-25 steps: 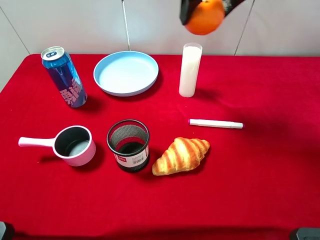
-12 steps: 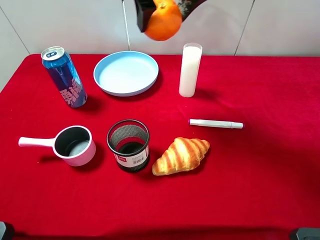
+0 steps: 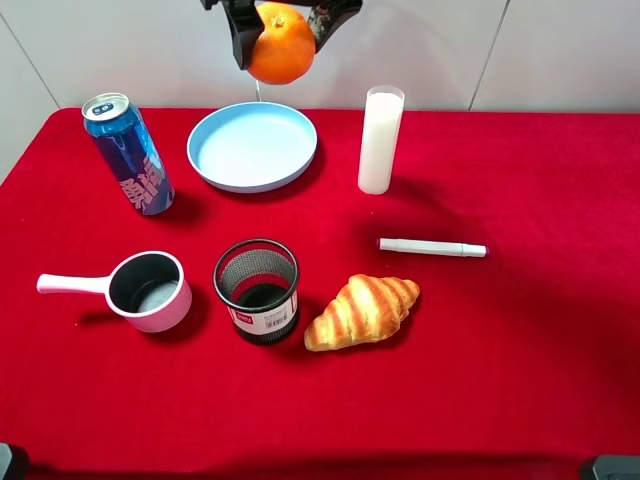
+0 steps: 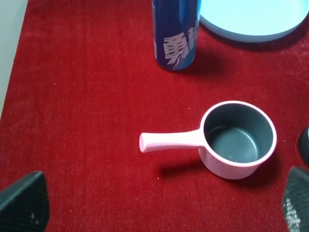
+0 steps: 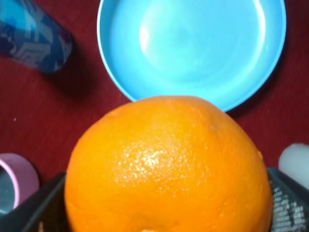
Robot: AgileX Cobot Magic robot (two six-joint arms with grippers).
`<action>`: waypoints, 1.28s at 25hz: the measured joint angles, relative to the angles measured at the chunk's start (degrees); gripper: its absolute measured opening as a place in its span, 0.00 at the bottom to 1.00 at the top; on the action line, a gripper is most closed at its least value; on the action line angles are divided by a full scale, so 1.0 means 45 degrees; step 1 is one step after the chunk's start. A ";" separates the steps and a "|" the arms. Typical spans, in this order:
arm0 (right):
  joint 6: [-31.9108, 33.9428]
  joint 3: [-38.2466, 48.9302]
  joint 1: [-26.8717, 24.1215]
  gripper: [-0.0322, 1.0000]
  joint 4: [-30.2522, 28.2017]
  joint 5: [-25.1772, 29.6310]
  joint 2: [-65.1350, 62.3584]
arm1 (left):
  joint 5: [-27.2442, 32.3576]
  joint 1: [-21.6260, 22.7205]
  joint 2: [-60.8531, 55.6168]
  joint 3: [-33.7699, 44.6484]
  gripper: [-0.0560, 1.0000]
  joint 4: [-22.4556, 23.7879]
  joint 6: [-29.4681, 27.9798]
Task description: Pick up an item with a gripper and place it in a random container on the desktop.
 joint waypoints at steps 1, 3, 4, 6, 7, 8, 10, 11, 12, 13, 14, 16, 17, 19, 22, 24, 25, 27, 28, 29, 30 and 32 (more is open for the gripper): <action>-0.0064 -0.0199 0.0000 0.57 0.0000 -0.0026 0.0209 | 0.0000 0.0000 0.0000 0.0000 0.96 0.0000 0.0000; -0.0131 -0.0486 0.0000 0.57 0.0000 -0.0295 0.0579 | 0.0000 0.0000 0.0000 0.0000 0.96 0.0000 0.0000; -0.0145 -0.0557 0.0000 0.57 0.0000 -0.0551 0.0715 | 0.0000 0.0000 0.0000 0.0000 0.96 0.0000 0.0000; -0.0160 -0.0615 0.0000 0.57 -0.0039 -0.1103 0.1002 | 0.0000 0.0000 0.0000 0.0000 0.96 0.0000 0.0000; -0.0181 -0.0615 0.0000 0.57 -0.0056 -0.1327 0.1133 | 0.0000 0.0000 0.0000 0.0000 0.96 0.0000 0.0000; -0.0192 -0.0615 0.0000 0.57 -0.0087 -0.1573 0.1236 | 0.0000 0.0000 0.0000 0.0000 0.96 0.0000 0.0000; -0.0312 -0.0615 0.0000 0.57 -0.0207 -0.1987 0.1468 | 0.0000 0.0000 0.0000 0.0000 0.96 0.0000 0.0000; -0.0337 -0.0615 0.0000 0.57 -0.0207 -0.2213 0.1566 | 0.0000 0.0000 0.0000 0.0000 0.96 0.0000 0.0000; -0.0363 -0.0615 -0.0015 0.57 -0.0207 -0.2387 0.1678 | 0.0000 0.0000 0.0000 0.0000 0.96 0.0000 0.0000; -0.0377 -0.0615 -0.0043 0.57 -0.0207 -0.2582 0.1781 | 0.0000 0.0000 0.0000 0.0000 0.96 0.0000 0.0000; -0.0391 -0.0615 -0.0102 0.57 -0.0207 -0.2741 0.1874 | 0.0000 0.0000 0.0000 0.0000 0.96 0.0000 0.0000; -0.0503 -0.0615 -0.0250 0.57 -0.0275 -0.3099 0.2018 | 0.0000 0.0000 0.0000 0.0000 0.96 0.0000 0.0000; -0.0578 -0.0615 -0.0347 0.57 -0.0275 -0.3246 0.2109 | 0.0000 0.0000 0.0000 0.0000 0.96 0.0000 0.0000; -0.0704 -0.0615 -0.0526 0.57 -0.0275 -0.3595 0.2273 | 0.0000 0.0000 0.0000 0.0000 0.96 0.0000 0.0000; -0.0752 -0.0615 -0.0783 0.57 -0.0207 -0.4083 0.2565 | 0.0000 0.0000 0.0000 0.0000 0.96 0.0000 0.0000; -0.0761 -0.0615 -0.0930 0.57 -0.0207 -0.4403 0.2754 | 0.0000 0.0000 0.0000 0.0000 0.96 0.0000 0.0000; -0.0761 -0.0615 -0.0972 0.57 -0.0207 -0.4511 0.2834 | 0.0000 0.0000 0.0000 0.0000 0.96 0.0000 0.0000; -0.0812 -0.0615 -0.1036 0.57 -0.0207 -0.4774 0.3018 | 0.0000 0.0000 0.0000 0.0000 0.96 0.0000 0.0000; -0.0860 -0.0615 -0.1036 0.57 -0.0207 -0.4870 0.3113 | 0.0000 0.0000 0.0000 0.0000 0.96 0.0000 0.0000; -0.0872 -0.0615 -0.1036 0.57 -0.0207 -0.4971 0.3199 | 0.0000 0.0000 0.0000 0.0000 0.96 0.0000 0.0000; -0.0897 -0.0615 -0.1036 0.57 -0.0207 -0.5035 0.3316 | 0.0000 0.0000 0.0000 0.0000 0.96 0.0000 0.0000; -0.0908 -0.0626 -0.1036 0.57 -0.0207 -0.5115 0.3558 | 0.0000 0.0000 0.0000 0.0000 0.96 0.0000 0.0000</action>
